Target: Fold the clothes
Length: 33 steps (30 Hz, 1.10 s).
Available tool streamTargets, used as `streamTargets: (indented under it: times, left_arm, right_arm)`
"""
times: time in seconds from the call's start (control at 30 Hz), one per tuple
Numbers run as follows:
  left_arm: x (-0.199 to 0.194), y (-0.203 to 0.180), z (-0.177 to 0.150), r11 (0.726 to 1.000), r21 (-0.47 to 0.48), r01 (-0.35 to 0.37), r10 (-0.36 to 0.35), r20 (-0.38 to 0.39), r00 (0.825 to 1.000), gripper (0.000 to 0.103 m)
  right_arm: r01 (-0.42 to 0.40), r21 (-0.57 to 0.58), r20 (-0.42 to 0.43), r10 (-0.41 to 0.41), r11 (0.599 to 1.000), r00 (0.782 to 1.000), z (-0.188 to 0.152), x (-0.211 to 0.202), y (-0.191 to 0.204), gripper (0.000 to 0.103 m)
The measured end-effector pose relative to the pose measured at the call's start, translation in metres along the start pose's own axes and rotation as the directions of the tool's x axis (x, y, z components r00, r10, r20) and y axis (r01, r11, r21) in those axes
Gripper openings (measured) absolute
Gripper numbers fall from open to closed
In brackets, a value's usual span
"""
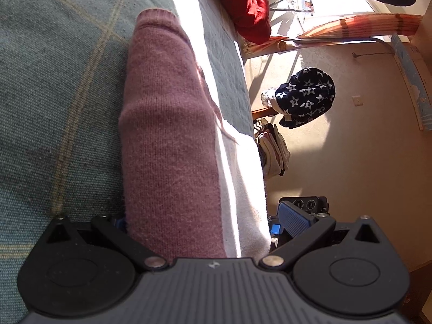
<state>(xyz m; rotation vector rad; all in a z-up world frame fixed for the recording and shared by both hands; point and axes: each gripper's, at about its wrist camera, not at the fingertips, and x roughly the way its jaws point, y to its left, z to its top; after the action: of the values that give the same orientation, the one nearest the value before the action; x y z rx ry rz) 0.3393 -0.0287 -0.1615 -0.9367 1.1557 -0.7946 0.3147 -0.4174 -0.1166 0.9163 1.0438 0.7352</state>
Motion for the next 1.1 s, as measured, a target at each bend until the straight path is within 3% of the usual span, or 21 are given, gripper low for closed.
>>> streamTargets:
  times: [0.13, 0.27, 0.4, 0.67, 0.73, 1.03, 1.1]
  left_arm:
    - [0.004, -0.012, 0.003, 1.000, 0.006, -0.006, 0.006, -0.007, 1.000, 0.102]
    - [-0.011, -0.014, 0.002, 0.996, -0.022, 0.083, -0.083, 0.000, 0.997, 0.102]
    - [-0.019, -0.023, 0.001, 0.996, 0.007, 0.094, -0.094, -0.003, 0.996, 0.102]
    - [-0.023, -0.006, -0.014, 1.000, 0.017, 0.003, -0.003, -0.019, 1.000, 0.102]
    - [-0.029, 0.000, -0.022, 1.000, 0.019, 0.014, -0.014, -0.005, 1.000, 0.102]
    - [-0.027, -0.004, -0.027, 1.000, 0.008, 0.008, -0.008, 0.040, 0.999, 0.102]
    - [-0.030, -0.005, -0.026, 0.999, -0.007, 0.044, -0.043, 0.054, 0.998, 0.101]
  right_arm:
    - [-0.036, 0.020, 0.014, 0.035, 0.999, 0.999, -0.001, -0.002, -0.002, 0.103]
    - [-0.071, 0.040, 0.028, 0.070, 0.997, 0.997, -0.001, -0.003, -0.004, 0.103]
    - [-0.092, 0.043, 0.038, 0.090, 0.995, 0.995, -0.002, -0.005, -0.002, 0.103]
    - [0.011, -0.017, 0.006, -0.011, 1.000, 1.000, -0.007, 0.006, 0.009, 0.103]
    - [0.045, 0.000, -0.008, -0.045, 0.999, 0.999, -0.012, 0.008, -0.001, 0.103]
    - [0.034, 0.007, 0.003, -0.034, 0.999, 0.999, -0.019, 0.007, -0.006, 0.103]
    - [0.031, 0.007, 0.010, -0.031, 1.000, 0.999, -0.020, 0.006, -0.002, 0.100]
